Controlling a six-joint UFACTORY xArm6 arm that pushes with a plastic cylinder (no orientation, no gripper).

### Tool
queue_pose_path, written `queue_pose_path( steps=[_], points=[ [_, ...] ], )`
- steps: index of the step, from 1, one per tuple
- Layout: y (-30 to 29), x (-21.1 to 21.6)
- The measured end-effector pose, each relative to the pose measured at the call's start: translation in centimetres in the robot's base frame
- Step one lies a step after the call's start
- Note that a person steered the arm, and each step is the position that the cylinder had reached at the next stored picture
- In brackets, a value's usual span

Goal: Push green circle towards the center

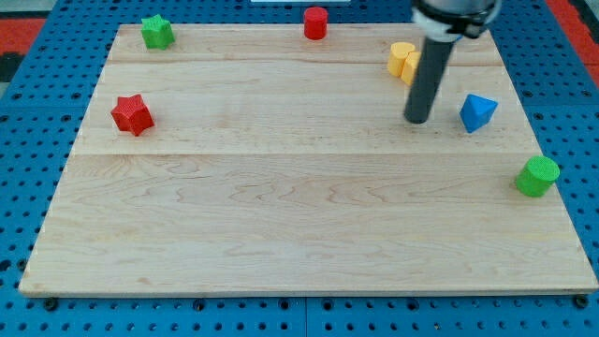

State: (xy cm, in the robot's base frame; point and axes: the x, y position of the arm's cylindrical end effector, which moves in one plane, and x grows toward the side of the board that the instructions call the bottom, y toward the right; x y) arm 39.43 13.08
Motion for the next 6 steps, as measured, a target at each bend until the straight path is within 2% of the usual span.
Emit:
queue_pose_path(
  steps=[1,2,4,5,6],
  points=[
    [-0.8,5.2],
    [2.9,6.8],
    [7.9,2.5],
    [13.7,2.7],
    [21.1,4.7]
  ],
)
